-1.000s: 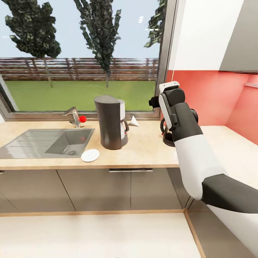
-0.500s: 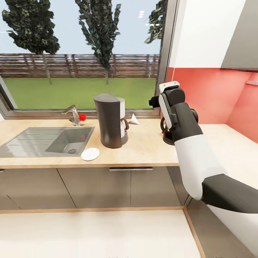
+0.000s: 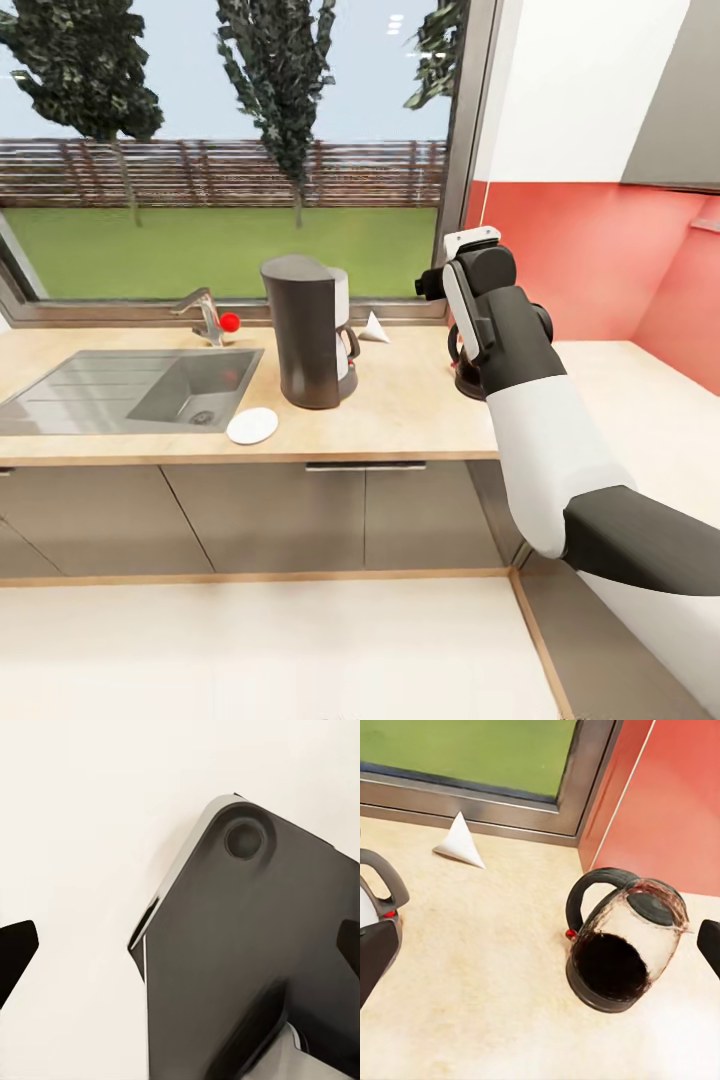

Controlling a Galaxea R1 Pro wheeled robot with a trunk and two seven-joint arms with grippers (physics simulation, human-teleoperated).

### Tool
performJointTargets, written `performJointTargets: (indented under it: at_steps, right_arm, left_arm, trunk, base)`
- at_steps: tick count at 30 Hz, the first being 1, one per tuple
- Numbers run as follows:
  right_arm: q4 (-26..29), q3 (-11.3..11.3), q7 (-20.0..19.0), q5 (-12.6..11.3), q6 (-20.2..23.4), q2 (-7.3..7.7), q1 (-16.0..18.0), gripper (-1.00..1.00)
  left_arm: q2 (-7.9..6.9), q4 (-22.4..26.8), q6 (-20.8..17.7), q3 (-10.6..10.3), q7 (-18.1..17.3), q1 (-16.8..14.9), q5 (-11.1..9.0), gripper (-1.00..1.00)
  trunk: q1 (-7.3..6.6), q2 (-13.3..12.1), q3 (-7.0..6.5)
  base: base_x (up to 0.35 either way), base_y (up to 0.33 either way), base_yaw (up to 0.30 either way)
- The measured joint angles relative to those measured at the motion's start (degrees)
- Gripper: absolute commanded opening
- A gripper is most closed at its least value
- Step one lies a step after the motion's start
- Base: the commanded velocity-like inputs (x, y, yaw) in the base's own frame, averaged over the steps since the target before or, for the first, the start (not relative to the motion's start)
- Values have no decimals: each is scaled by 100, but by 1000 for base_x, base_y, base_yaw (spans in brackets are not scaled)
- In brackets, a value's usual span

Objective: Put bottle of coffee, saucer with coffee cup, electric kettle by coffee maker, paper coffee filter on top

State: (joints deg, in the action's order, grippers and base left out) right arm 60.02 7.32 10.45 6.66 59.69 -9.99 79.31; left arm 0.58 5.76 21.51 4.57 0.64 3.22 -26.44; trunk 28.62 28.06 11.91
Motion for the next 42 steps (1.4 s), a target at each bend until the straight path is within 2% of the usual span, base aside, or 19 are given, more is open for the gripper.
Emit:
performJointTargets:
  at_steps: [7, 13, 17, 22, 27, 30, 37, 42]
  right_arm:
    - [-31, 5, 32, -18, 0, 0, 0, 100]
    - [-482, 16, 52, -16, 0, 0, 0, 100]
    - [-627, 21, 48, -33, 0, 0, 0, 100]
    - [-895, 40, 38, -49, -315, 0, 83, 100]
    - [-773, 43, -6, -67, -452, 0, 274, 100]
    - [-770, 40, 7, -333, -947, -1, 335, 100]
    - [-1421, 8, 31, -554, -1962, -1, 350, 100]
    - [-1508, -3, 79, -776, -2163, -1, 351, 100]
  left_arm:
    - [0, -1, -1, -5, 0, 0, 5, 100]
    - [0, 1, -1, -8, 0, 0, 7, 100]
    - [0, 5, -7, -1, 0, 0, 11, 100]
    - [-20, 12, -18, 7, 0, 0, 15, 100]
    - [-31, 26, -13, 8, 0, 0, 11, 100]
    - [-24, 26, 4, 4, 0, 0, 19, 100]
    - [-27, 20, 6, 19, 0, 0, 2, 100]
    - [-39, 10, 9, 57, 0, 0, -66, 100]
  trunk:
    - [-154, -282, -62]
    - [-286, -523, -115]
    - [-286, -525, -79]
    - [-287, -525, -33]
    - [-287, -524, 14]
    - [-287, -525, 42]
    - [-287, -525, 107]
    - [-287, -525, 154]
  base:
    - [0, 0, 0]
    - [0, 0, 0]
    - [0, 0, 0]
    - [0, 0, 0]
    - [0, 0, 0]
    - [0, 0, 0]
    - [0, 0, 0]
    - [0, 0, 0]
